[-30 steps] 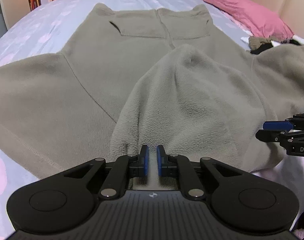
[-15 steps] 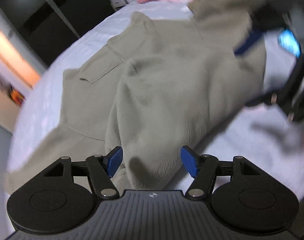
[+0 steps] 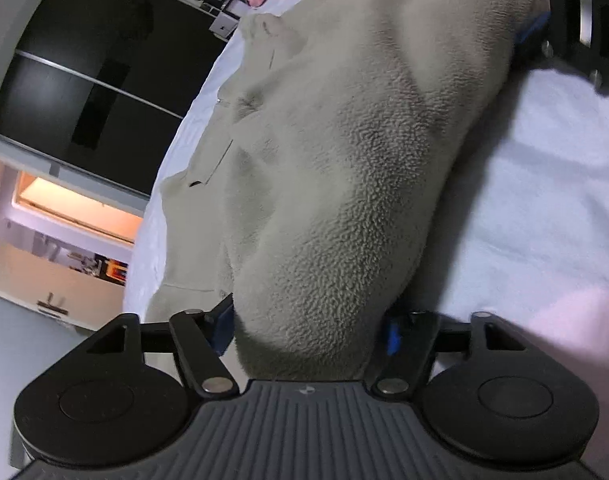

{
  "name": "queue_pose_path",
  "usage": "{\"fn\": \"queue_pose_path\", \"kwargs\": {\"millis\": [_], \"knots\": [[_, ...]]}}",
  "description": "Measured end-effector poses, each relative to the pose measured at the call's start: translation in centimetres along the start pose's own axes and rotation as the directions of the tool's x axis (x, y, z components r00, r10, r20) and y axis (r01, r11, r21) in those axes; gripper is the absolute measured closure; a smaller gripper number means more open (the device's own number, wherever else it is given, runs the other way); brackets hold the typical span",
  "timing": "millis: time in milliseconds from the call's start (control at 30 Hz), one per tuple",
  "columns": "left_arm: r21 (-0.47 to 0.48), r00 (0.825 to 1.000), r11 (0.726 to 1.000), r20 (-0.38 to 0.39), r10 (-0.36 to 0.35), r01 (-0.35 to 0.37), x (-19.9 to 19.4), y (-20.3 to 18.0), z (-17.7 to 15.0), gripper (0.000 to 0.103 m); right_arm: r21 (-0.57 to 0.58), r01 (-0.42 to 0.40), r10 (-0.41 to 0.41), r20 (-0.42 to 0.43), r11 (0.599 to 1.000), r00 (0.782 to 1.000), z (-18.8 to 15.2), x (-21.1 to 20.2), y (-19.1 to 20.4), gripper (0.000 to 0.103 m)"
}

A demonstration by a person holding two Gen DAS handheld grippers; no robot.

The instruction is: Fold clothes

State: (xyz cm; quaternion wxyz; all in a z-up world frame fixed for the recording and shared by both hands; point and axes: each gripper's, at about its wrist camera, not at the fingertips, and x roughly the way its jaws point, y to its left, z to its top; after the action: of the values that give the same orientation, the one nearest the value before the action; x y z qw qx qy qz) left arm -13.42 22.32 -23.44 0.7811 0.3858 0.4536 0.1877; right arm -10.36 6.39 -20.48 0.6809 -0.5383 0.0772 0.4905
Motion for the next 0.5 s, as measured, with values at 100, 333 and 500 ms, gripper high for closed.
{"fn": "queue_pose_path", "kwargs": {"millis": [100, 333, 500], "knots": [[0.001, 1.000, 1.000, -0.011, -0.023, 0.023, 0.2, 0.6, 0.4, 0.060, 0.014, 0.000, 0.000, 0.000, 1.000, 1.000, 0.2, 0.9, -0.6, 0.039], [-0.008, 0.993, 0.994, -0.046, -0.113, 0.113, -2.7, 4.2, 1.3, 0.076, 0.024, -0.076, 0.076, -0.023, 0.997, 0.997, 1.2, -0.8, -3.4, 0.067], [0.006, 0.990, 0.991, -0.040, -0.137, 0.137, -5.7, 5.6, 1.2, 0.081, 0.037, -0.153, 0.154, -0.025, 0.988, 0.988, 1.9, -4.2, -5.9, 0.071]]}}
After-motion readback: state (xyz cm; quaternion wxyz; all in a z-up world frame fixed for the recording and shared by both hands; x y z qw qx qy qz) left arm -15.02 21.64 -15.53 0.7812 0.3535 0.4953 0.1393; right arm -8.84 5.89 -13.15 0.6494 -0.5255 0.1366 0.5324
